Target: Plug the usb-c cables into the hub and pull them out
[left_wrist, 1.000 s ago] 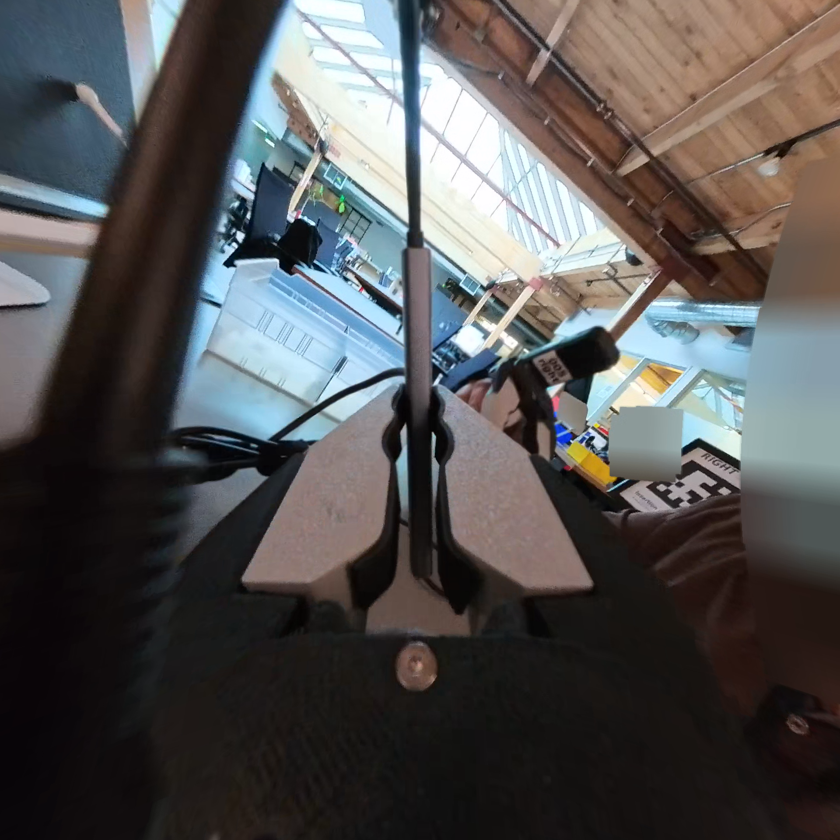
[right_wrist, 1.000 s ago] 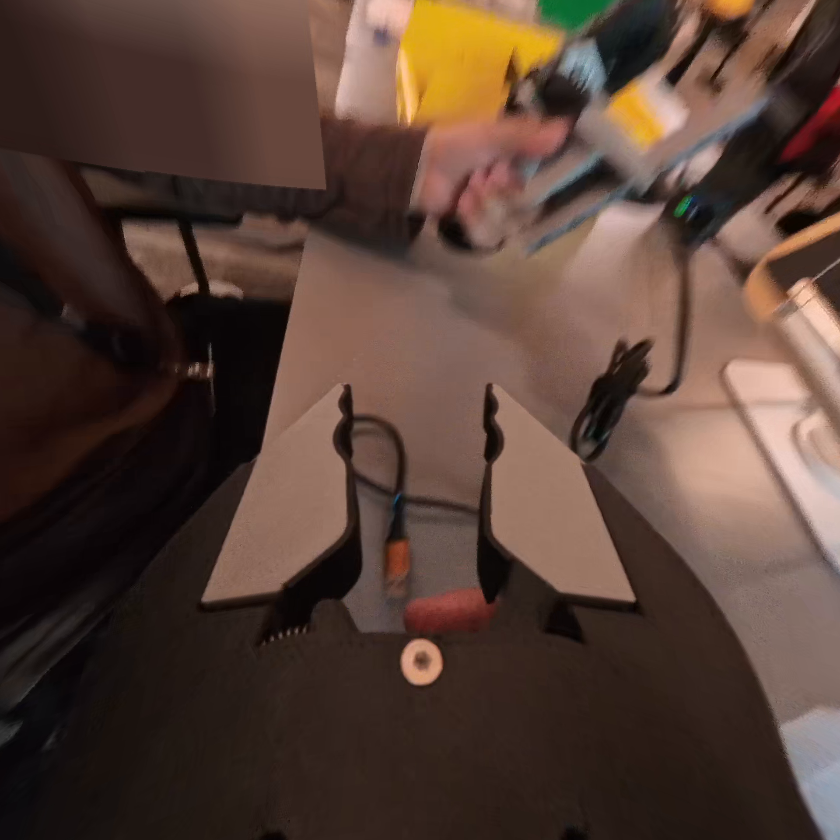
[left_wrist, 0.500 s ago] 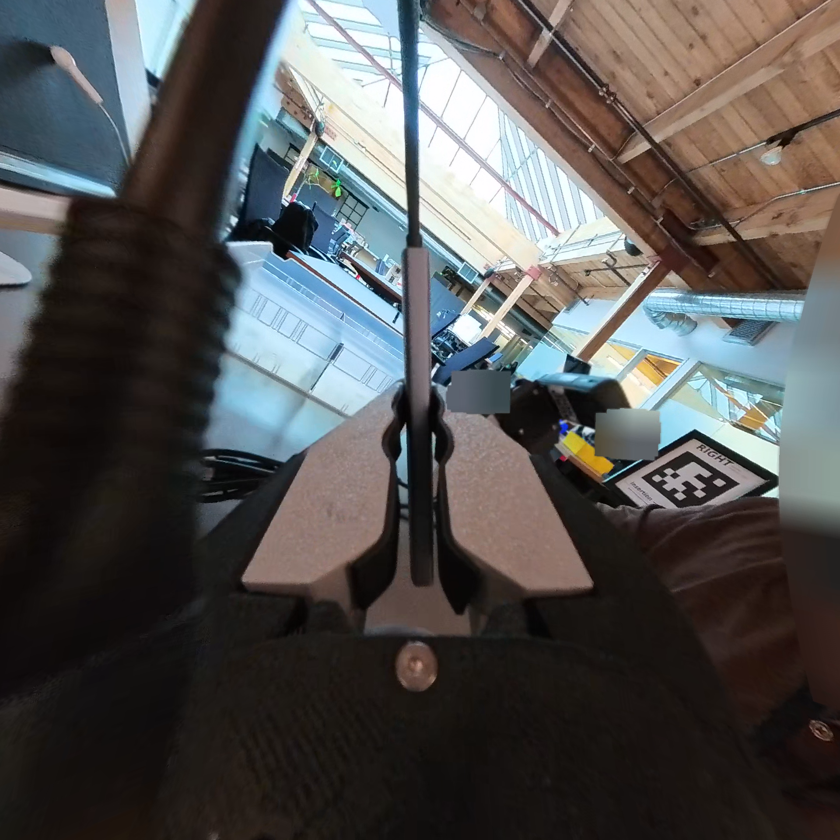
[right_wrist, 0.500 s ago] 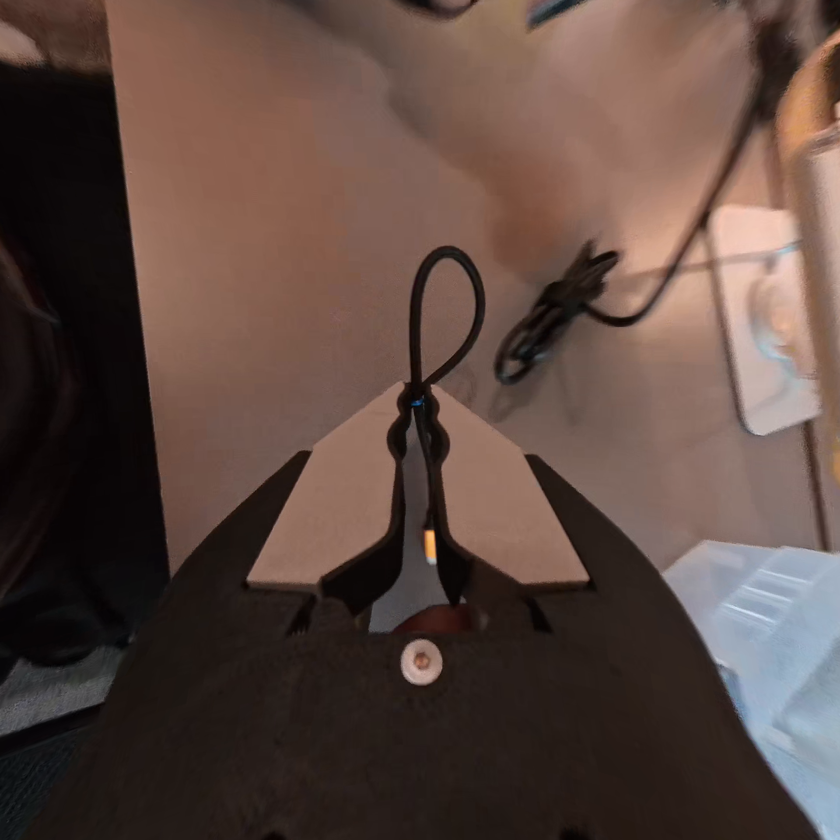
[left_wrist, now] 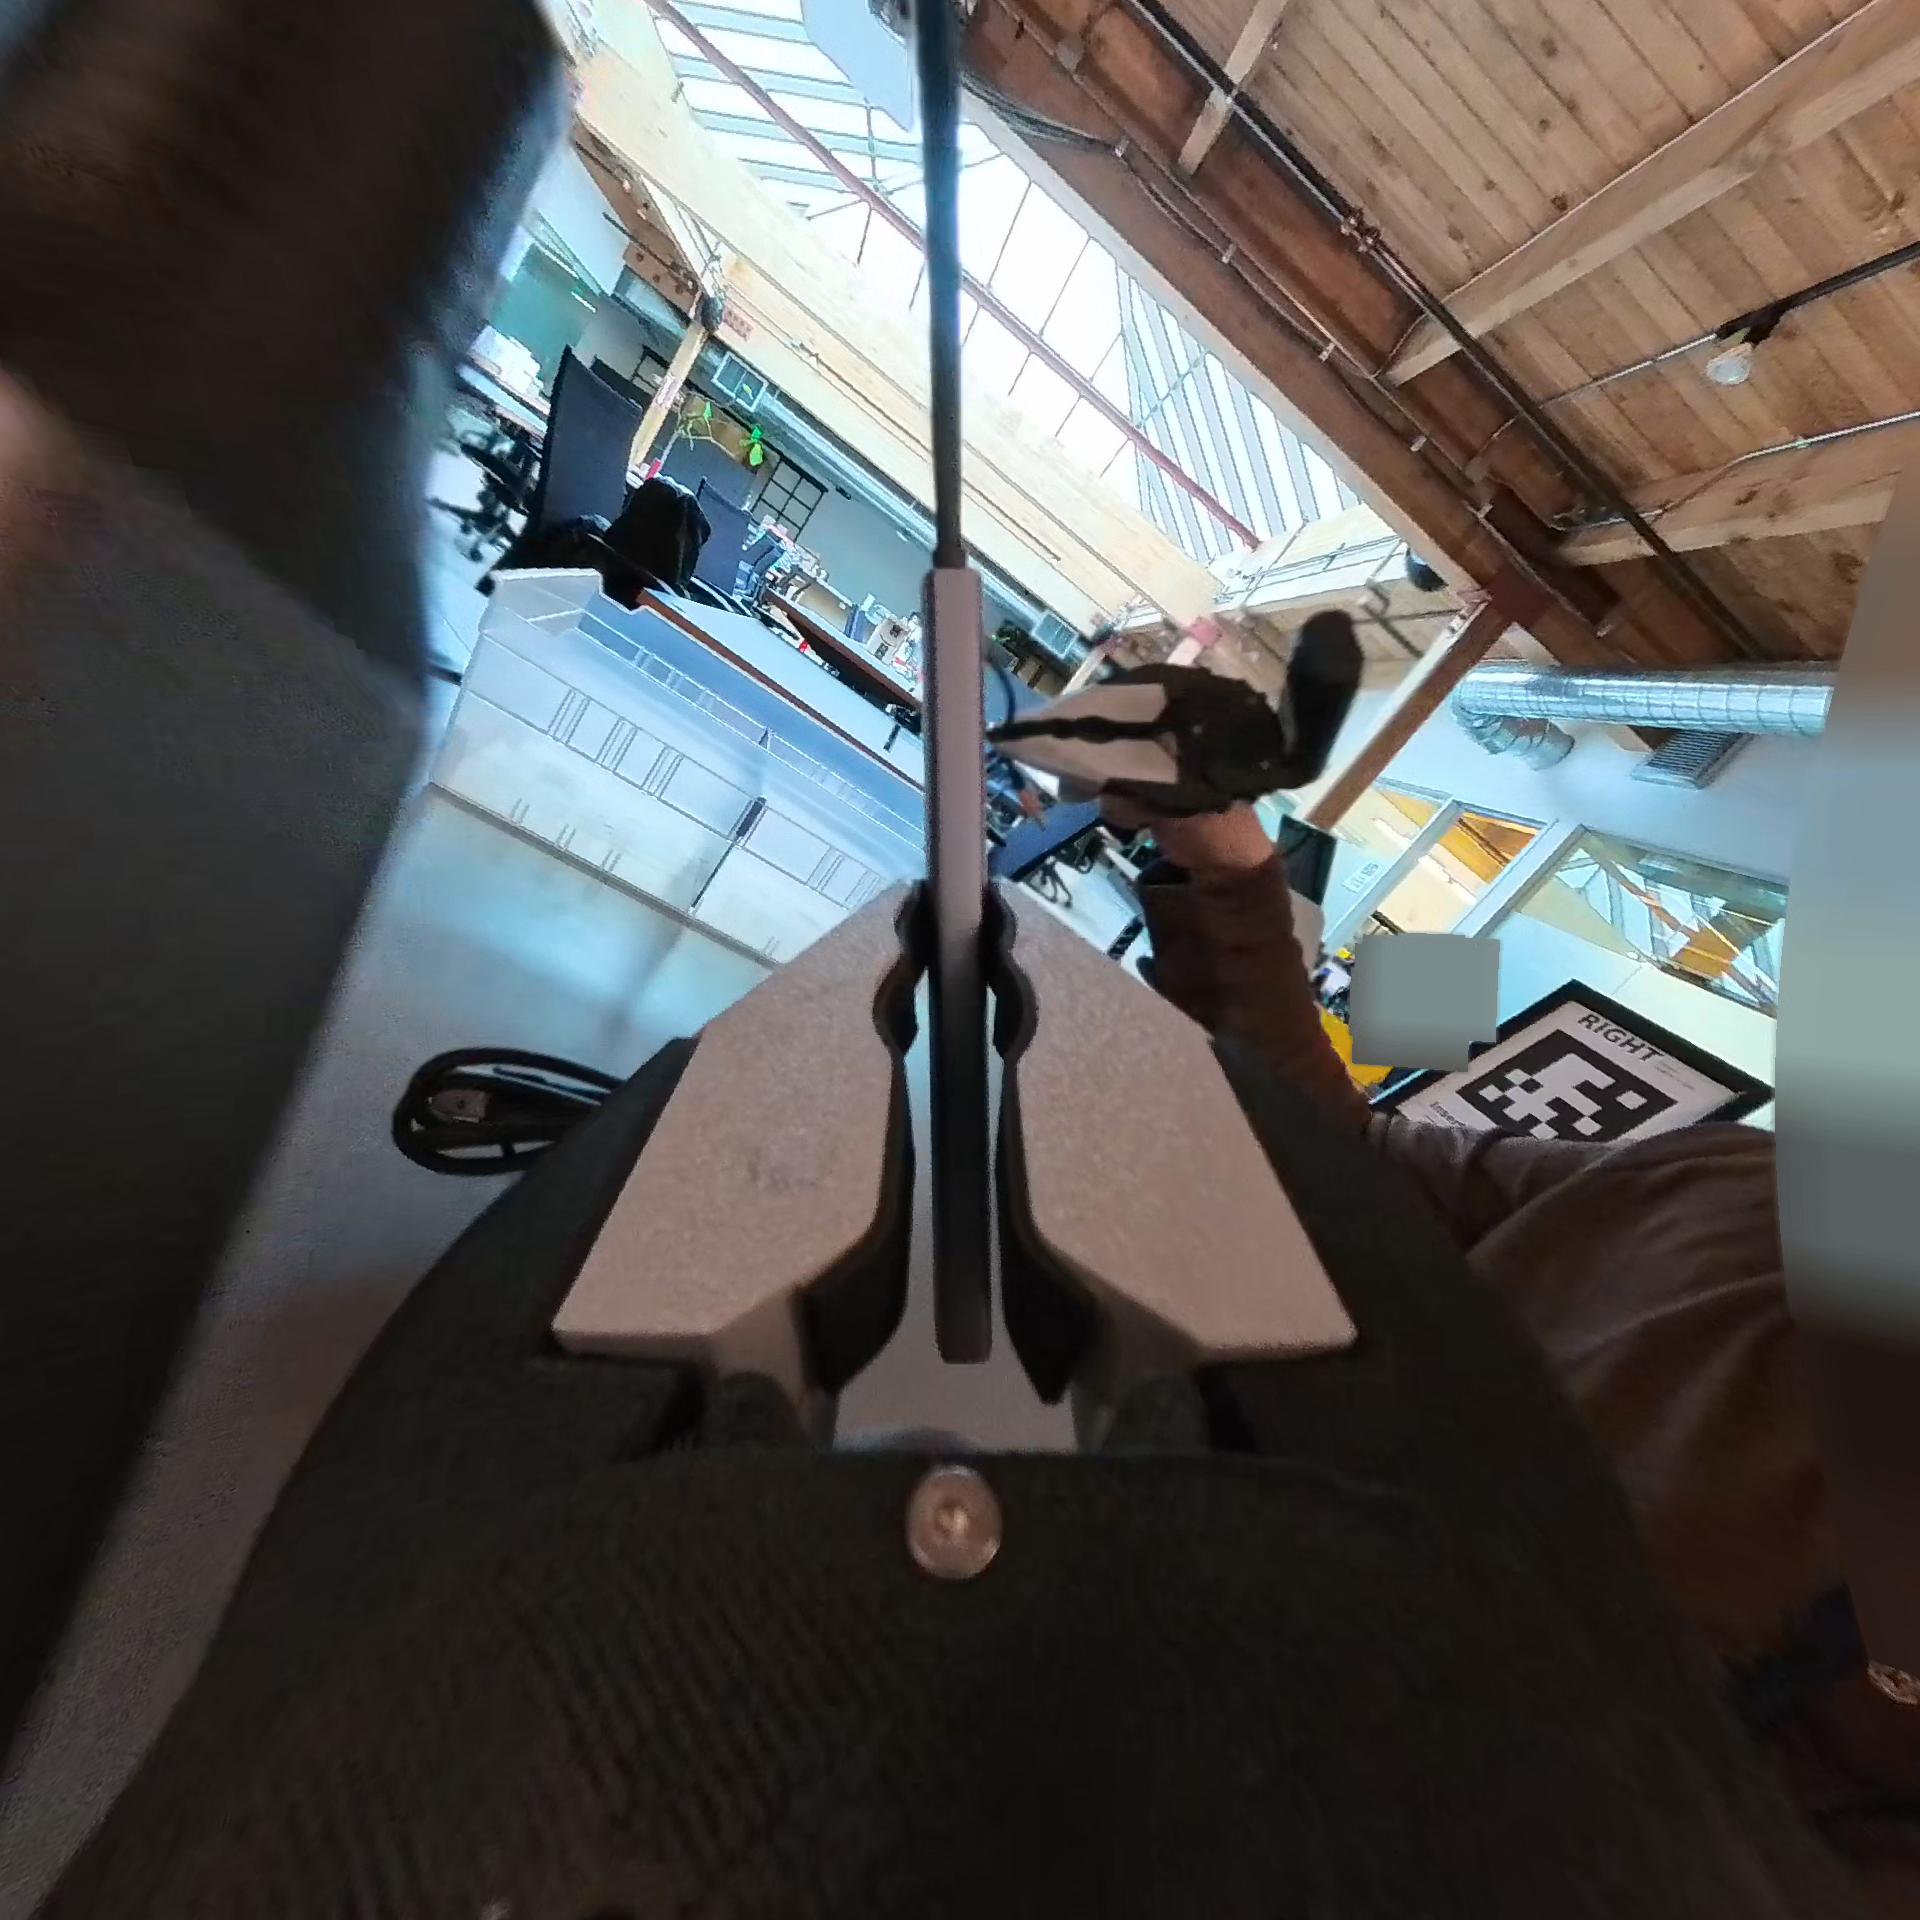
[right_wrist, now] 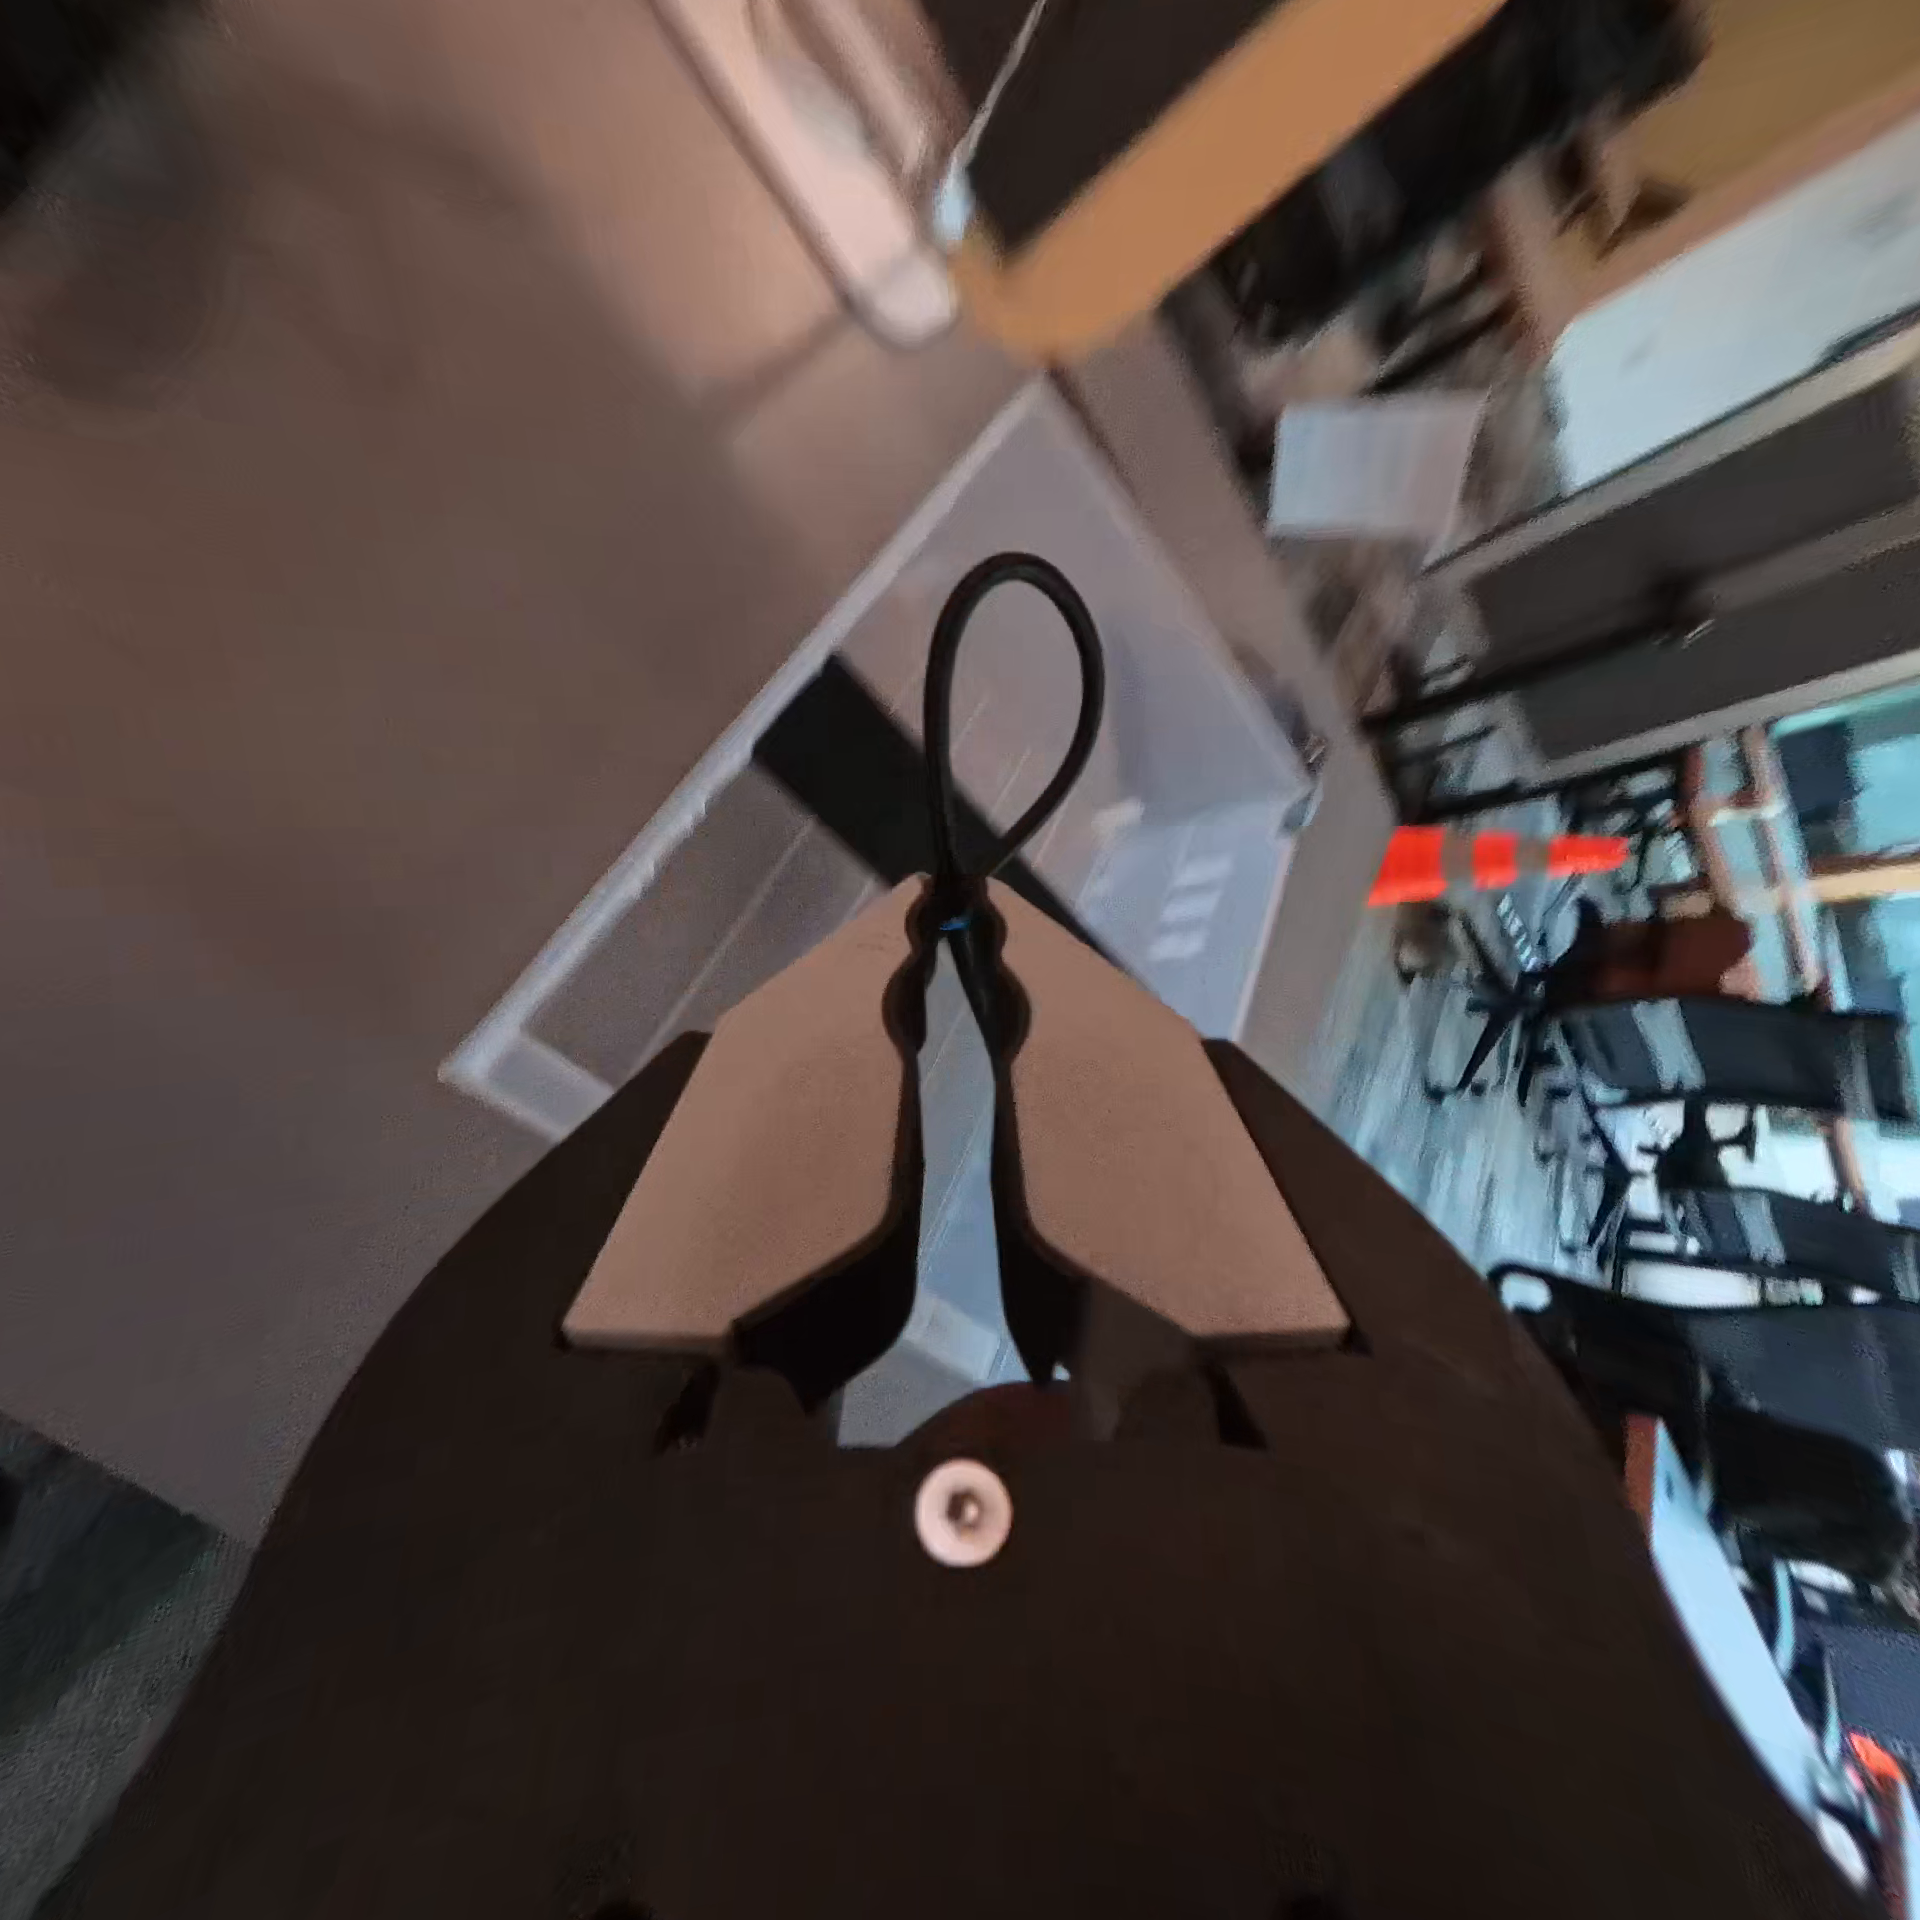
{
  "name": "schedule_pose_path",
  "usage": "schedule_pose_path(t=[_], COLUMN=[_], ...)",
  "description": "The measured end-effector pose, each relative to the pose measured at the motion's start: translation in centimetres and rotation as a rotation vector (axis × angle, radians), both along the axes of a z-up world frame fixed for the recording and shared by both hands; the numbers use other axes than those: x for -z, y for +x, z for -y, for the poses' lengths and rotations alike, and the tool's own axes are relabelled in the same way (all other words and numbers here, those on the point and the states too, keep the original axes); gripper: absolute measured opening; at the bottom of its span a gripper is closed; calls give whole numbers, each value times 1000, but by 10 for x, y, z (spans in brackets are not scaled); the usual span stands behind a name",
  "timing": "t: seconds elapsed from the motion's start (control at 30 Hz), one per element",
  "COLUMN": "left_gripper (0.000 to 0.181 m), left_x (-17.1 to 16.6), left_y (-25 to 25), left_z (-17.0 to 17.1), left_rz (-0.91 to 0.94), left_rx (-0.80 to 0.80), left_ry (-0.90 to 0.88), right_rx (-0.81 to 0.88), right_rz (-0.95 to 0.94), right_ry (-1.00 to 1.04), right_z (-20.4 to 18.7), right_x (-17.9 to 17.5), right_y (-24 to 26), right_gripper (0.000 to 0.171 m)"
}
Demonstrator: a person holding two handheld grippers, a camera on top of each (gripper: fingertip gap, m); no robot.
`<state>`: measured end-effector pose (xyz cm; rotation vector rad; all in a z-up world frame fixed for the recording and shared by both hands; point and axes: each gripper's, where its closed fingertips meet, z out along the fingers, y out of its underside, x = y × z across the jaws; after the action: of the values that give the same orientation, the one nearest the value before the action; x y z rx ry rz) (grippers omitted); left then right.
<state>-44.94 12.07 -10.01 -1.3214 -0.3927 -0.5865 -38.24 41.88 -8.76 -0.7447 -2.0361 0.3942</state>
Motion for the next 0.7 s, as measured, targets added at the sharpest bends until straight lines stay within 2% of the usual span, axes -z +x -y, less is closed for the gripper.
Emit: schedule_pose_path(t=[0.07, 0.17, 0.23, 0.3, 0.33, 0.37, 0.43, 0.47, 0.53, 0.6, 0.7], left_gripper=[7, 7, 7, 7, 7, 7, 7, 7, 7, 6, 7], left_x=[3, 4, 6, 4, 3, 2, 2, 0, -2, -3, -5], left_y=[3, 7, 9, 11, 12, 13, 15, 16, 16, 16, 15], left_z=[-1, -4, -6, -8, -8, -9, -9, -9, -7, -6, -5], left_rz=[-13, -25, -34, -36, -35, -37, -50, -60, -71, -63, -47], left_rx=[9, 32, 38, 49, 55, 62, 60, 57, 51, 49, 50], left_ry=[-3, -6, -11, 1, 11, 12, 11, 18, 29, 39, 51], right_rx=[55, 177, 165, 50, -68, -213, -453, -510, -526, -455, -328], right_rz=[91, 33, -54, -118, -116, -80, 115, 245, 434, 486, 479], right_ry=[50, 76, -55, -303, -473, -651, -931, -1009, -1096, -1153, -1233], right_z=[-19, -39, -19, 32, 71, 115, 194, 224, 269, 295, 305], right_x=[33, 39, 23, 4, -2, -5, 8, 25, 62, 90, 99], right_y=[-7, -19, -23, -23, -18, -8, 17, 26, 29, 14, -17], right_gripper=[33, 59, 52, 32, 21, 10, 8, 21, 31, 45, 52])
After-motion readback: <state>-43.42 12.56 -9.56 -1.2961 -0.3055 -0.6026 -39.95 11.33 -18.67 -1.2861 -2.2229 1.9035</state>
